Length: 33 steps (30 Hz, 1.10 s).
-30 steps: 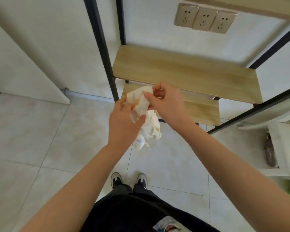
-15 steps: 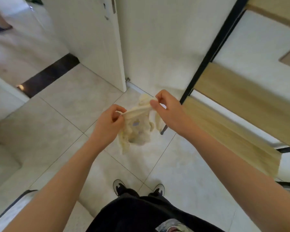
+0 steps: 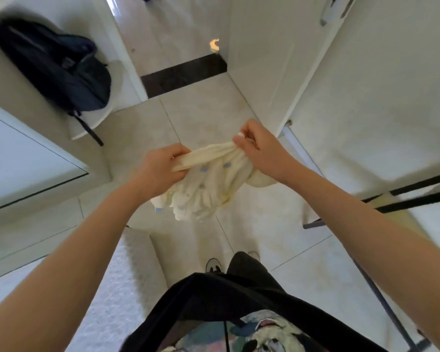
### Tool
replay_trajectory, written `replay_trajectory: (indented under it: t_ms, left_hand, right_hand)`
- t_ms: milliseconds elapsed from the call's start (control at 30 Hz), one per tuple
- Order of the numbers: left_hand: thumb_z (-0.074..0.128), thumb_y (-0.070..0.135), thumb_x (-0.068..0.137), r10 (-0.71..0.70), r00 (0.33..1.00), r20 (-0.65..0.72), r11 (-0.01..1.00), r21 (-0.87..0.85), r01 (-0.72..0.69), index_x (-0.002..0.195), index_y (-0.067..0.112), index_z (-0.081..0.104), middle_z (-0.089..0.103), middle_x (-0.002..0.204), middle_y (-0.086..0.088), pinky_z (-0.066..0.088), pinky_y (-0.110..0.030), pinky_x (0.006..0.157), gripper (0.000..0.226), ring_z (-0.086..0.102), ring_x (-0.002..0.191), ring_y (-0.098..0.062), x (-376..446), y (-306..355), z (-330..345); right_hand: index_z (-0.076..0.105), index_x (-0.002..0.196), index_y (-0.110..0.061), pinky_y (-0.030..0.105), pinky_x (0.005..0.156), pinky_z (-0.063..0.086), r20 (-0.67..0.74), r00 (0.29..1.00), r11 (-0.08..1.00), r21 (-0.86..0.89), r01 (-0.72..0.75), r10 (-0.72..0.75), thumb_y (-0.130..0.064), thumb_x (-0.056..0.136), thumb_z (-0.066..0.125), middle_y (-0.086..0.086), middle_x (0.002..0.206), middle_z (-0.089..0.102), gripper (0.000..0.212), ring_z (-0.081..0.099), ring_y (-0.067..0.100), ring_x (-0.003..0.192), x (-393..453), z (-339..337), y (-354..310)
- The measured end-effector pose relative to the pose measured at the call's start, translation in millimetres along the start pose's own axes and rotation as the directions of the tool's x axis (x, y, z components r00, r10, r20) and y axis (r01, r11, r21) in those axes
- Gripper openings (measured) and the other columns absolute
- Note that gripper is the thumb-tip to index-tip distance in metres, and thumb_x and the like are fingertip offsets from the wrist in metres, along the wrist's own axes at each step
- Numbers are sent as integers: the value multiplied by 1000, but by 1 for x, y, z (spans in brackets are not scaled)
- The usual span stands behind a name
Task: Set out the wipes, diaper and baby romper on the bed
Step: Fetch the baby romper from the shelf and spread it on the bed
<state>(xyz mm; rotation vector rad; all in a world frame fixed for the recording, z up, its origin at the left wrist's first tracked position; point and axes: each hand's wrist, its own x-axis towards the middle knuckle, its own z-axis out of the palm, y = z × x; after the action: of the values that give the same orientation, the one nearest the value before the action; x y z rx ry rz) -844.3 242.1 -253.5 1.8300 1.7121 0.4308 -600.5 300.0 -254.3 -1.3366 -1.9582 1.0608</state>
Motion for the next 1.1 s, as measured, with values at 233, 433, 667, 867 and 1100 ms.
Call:
replay_trajectory:
  t_ms: [233, 433, 667, 867, 1100]
  left_hand:
    - [51, -3, 82, -200, 953, -228, 978, 12, 208, 83, 26, 67, 56, 59, 8, 33, -18, 53, 34, 49, 59, -18, 10, -68, -54]
    - [64, 11, 87, -361, 860, -360, 932, -143, 332, 86, 16, 71, 66, 70, -5, 45, -31, 62, 8, 60, 68, -25, 28, -109, -87]
    - [72, 30, 84, -595, 708, -381, 794, -416, 443, 91, 19, 72, 70, 78, -6, 52, -39, 67, 13, 66, 74, -24, 28, -136, -108]
    - [65, 31, 90, -746, 492, -449, 666, -523, 532, 80, 13, 65, 59, 67, -3, 39, -27, 54, 21, 51, 59, -15, 0, -157, -120]
    - [59, 11, 89, -821, 184, -541, 534, -613, 582, 88, 12, 62, 60, 74, -1, 44, -32, 61, 3, 54, 68, -17, -56, -198, -132]
  right_hand:
    - [46, 79, -30, 15, 59, 39, 190, 978, 995, -24, 96, -90, -39, 84, 63, -8, 72, 54, 20, 48, 3, 62, 98, 38, -23]
    - [59, 96, -19, 26, 64, 45, 438, 872, 942, -137, 305, -219, -40, 79, 72, -5, 82, 61, 30, 56, 7, 73, 203, 69, -44]
    - [54, 70, -20, 10, 55, 31, 622, 717, 889, -71, 453, -316, -32, 87, 66, -11, 67, 46, 24, 45, -1, 62, 293, 125, -83]
    - [53, 78, -19, 5, 52, 35, 763, 560, 897, 55, 439, -322, -27, 85, 68, -11, 69, 52, 19, 48, 0, 62, 325, 190, -124]
    - [63, 95, -16, 23, 68, 45, 837, 392, 838, 134, 529, -381, -28, 85, 68, -7, 86, 64, 16, 60, 9, 80, 329, 291, -187]
